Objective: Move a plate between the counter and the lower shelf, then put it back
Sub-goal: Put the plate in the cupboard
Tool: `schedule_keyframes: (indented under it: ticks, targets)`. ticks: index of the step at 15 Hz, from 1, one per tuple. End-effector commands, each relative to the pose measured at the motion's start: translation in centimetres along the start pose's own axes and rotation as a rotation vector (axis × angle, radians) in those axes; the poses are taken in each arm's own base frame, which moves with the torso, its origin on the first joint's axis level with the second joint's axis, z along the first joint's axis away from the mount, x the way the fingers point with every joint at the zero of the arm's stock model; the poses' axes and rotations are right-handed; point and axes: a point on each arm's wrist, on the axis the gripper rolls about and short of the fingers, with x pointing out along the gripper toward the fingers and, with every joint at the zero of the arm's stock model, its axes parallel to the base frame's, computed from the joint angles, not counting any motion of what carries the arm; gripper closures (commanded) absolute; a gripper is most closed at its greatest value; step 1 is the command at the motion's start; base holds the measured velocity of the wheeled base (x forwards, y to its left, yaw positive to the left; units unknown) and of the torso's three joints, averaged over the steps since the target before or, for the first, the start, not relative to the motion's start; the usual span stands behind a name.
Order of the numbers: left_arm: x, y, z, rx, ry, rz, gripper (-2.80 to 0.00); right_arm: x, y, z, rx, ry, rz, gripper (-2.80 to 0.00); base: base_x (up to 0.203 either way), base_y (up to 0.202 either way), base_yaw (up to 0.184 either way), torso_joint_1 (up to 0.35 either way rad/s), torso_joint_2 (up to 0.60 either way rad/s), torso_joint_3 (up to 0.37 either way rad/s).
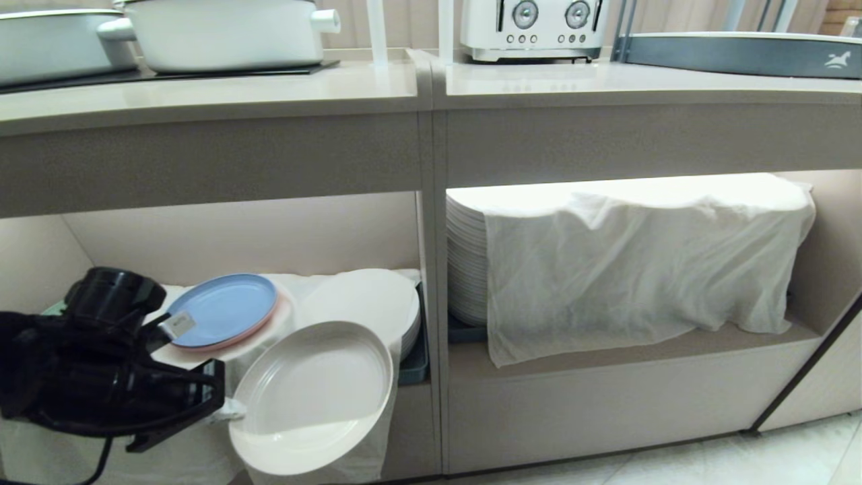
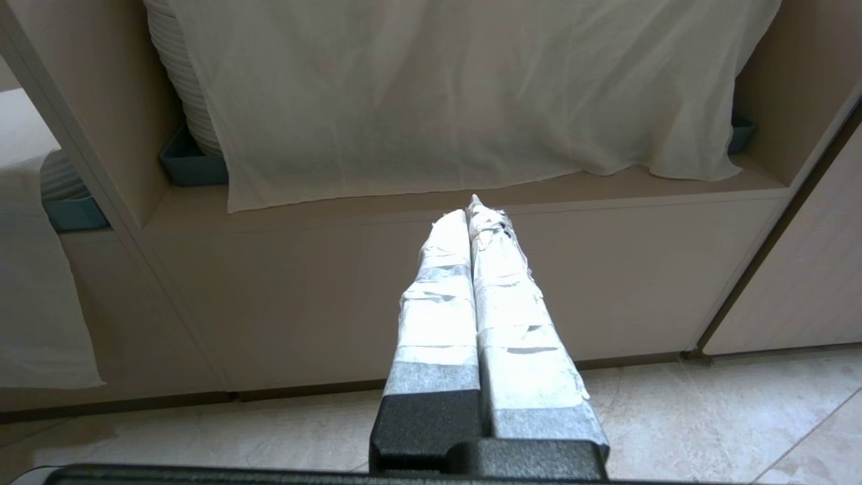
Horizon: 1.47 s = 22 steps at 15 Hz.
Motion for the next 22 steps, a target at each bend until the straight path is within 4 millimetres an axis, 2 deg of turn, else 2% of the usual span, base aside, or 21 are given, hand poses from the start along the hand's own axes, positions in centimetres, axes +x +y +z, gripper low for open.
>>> schedule_keyframes:
  ticks: [1,5,9,13,18,22]
  targets:
    - [2.2,-0.6,0.6,-0.035,0.031,0.028,0.00,0.0,0.0,0.0,0.000,0.000,0.000,0.00,0.000,0.000,0.000,0.000,0.00,0.000]
    - [5.1,-3.3,2.0,-0.135,-0.018,0.039,0.00,0.0,0.0,0.0,0.000,0.000,0.000,0.00,0.000,0.000,0.000,0.000,0.00,0.000]
    - [7.2,-5.0,4.0,-0.248,-0.058,0.057,0.00,0.0,0.0,0.0,0.000,0.000,0.000,0.00,0.000,0.000,0.000,0.000,0.00,0.000]
    - [8.7,-5.5,5.6,-0.351,-0.106,0.089,0.00,0.0,0.0,0.0,0.000,0.000,0.000,0.00,0.000,0.000,0.000,0.000,0.00,0.000]
    - [10.0,-5.2,6.8,-0.373,-0.128,0.115,0.00,0.0,0.0,0.0,0.000,0.000,0.000,0.00,0.000,0.000,0.000,0.000,0.00,0.000]
    - [11.1,-5.9,8.4,-0.371,-0.150,0.101,0.00,0.0,0.0,0.0,0.000,0.000,0.000,0.00,0.000,0.000,0.000,0.000,0.00,0.000]
